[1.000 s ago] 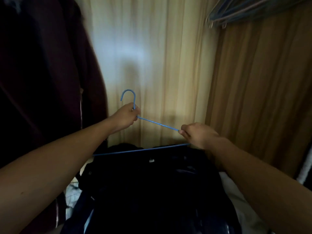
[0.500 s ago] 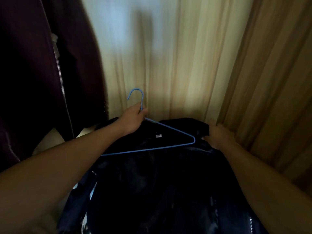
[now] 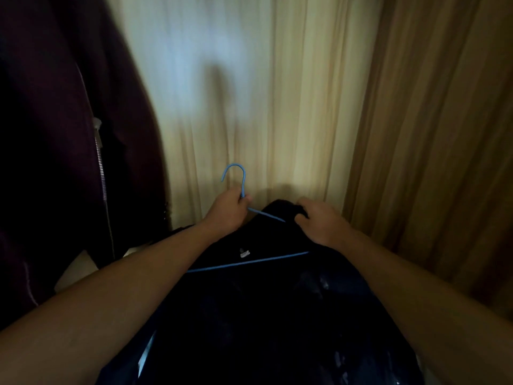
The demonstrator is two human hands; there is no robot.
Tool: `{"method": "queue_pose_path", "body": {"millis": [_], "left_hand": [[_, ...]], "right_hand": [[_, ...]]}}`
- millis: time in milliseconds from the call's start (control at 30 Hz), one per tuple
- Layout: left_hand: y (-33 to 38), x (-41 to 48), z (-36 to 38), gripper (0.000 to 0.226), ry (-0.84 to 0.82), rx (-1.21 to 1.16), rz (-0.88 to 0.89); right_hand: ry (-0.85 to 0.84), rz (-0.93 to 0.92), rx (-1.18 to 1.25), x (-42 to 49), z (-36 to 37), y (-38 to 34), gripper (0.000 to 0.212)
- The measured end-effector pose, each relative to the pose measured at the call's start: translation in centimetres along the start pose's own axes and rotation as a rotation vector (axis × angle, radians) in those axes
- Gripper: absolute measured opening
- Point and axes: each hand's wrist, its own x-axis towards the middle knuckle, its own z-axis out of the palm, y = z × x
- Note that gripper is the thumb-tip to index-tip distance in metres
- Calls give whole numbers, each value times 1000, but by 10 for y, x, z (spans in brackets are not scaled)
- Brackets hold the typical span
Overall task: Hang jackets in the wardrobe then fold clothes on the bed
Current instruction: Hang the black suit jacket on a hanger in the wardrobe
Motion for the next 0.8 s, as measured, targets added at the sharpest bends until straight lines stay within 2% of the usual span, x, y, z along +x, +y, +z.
{"method": "queue_pose_path", "body": {"millis": [133,267,400,467,533,600,633,667,800], "left_hand": [[14,6,-29,17,38,102,67],[21,8,-58,16,107,105,85],[31,3,-48,20,22,54,101],[31,-2,-29,22,-51,0,94],[26,-9,-12,25,-90,-52,71],[18,-15,-3,25,-119,-149,73],[13,-18,-1,22,-129,-198,79],[9,-19,-1,20,-129,-230,87],[-6,-22,0,18,-129,-299,103]], "right_hand": [[-54,118,-287,-2,-33,0,34],[-19,219,-477,-5,-62,-17,36],[68,153,-308,-2,-69,-50,42],[44,69,-196,-2,-64,-69,39],[-132,32,-160,-8,-58,-83,35],[-418,85,-56,-15,-55,-86,40],[-513,126,15,-18,-53,-85,47],[-530,141,47,-18,-48,-81,52],[-271,18,-19,-12,-15,-64,39]]}}
